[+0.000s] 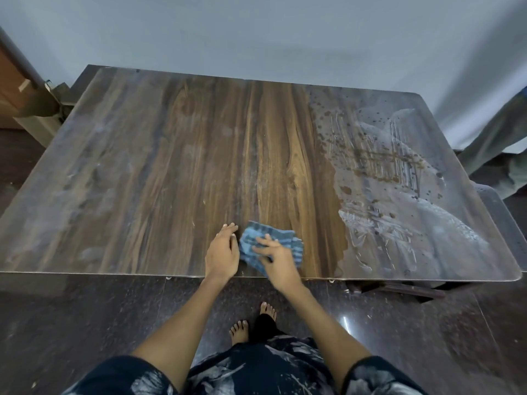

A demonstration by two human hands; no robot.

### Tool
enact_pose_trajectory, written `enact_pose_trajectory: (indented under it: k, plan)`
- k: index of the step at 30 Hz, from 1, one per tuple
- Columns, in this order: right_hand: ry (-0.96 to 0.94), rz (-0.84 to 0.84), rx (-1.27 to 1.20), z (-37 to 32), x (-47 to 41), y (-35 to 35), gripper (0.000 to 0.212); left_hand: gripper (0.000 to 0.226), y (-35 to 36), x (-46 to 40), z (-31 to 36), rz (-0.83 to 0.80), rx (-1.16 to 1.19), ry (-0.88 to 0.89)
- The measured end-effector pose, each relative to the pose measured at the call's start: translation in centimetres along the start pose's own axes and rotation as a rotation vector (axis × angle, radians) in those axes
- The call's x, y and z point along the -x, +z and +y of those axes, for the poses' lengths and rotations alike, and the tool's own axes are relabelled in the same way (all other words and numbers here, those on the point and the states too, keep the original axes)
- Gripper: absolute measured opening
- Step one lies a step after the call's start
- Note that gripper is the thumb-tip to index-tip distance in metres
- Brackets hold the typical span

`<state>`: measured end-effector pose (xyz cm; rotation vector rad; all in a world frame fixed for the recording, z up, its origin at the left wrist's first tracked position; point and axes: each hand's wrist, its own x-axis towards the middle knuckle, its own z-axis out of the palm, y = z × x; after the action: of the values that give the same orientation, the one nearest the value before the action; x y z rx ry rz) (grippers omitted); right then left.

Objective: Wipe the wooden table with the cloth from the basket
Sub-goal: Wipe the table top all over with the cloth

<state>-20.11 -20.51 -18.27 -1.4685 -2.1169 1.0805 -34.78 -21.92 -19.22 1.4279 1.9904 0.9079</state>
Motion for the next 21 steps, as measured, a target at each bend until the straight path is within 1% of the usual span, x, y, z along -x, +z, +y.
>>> enact_pose_trajectory:
  k: [3, 5, 7, 10, 12, 16, 19, 21]
  plan:
    - [-0.130, -0.131, 0.027, -1.3, -0.1, 2.3, 0.034, 0.033, 0.1, 0.2, 0.5, 0.081, 0.035, -0.088]
    - [-0.171, -0.173, 0.023, -0.8, 0.3, 2.0, 0.033, 0.032, 0.2, 0.4, 0.8, 0.116, 0.048, -0.127]
    - [-0.189, -0.218, 0.028, 0.5, 1.0, 0.5, 0.032, 0.027, 0.5, 0.6, 1.0, 0.130, 0.044, -0.118]
    - [-0.165, -0.254, 0.035, 3.2, 2.5, -2.2, 0.034, 0.025, 1.2, 0.8, 1.1, 0.113, -0.040, -0.048]
    - [-0.110, -0.202, 0.019, 5.3, 3.3, -4.5, 0.033, 0.027, 1.8, 0.6, 1.2, 0.076, -0.105, -0.011]
    - [0.058, -0.011, -0.106, 9.1, 2.6, -9.3, 0.031, 0.033, 3.0, -0.2, 2.1, -0.006, -0.173, 0.059]
    - [0.099, 0.119, -0.186, 9.4, -0.7, -10.6, 0.040, 0.039, 4.2, -1.0, 3.5, -0.090, -0.228, 0.112]
    - [0.135, 0.196, -0.165, 8.2, -3.3, -10.1, 0.034, 0.042, 5.2, -1.8, 4.5, -0.123, -0.256, 0.135]
